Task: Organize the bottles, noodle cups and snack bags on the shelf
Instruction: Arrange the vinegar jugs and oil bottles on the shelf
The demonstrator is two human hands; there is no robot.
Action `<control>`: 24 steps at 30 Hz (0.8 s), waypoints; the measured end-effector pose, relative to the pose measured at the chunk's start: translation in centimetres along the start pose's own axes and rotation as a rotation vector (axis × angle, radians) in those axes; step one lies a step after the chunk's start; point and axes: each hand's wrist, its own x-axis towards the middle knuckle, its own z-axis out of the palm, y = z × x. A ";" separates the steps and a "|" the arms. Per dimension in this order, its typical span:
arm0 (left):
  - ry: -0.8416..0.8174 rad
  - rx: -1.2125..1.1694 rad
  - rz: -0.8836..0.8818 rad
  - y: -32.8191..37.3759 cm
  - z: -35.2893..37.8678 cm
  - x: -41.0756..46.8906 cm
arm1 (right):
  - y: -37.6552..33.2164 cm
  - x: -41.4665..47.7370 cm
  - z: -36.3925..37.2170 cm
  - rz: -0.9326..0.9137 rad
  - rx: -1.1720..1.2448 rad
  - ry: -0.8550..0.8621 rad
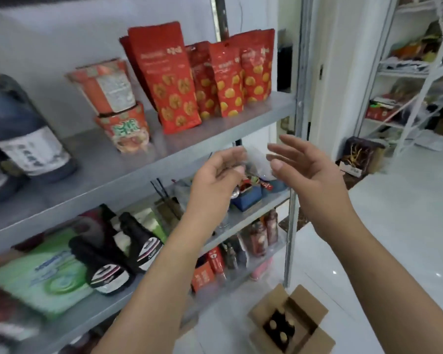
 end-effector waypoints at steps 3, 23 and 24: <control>0.108 0.009 0.007 1.6 -4.5 -1.9 | -1.4 -0.2 4.3 -0.020 0.011 -0.086; 0.479 0.030 0.152 8.8 -41.7 -17.7 | -10.0 -9.0 43.4 -0.107 0.135 -0.455; 0.480 0.030 0.153 8.7 -43.1 -18.2 | -9.7 -9.2 44.5 -0.107 0.134 -0.443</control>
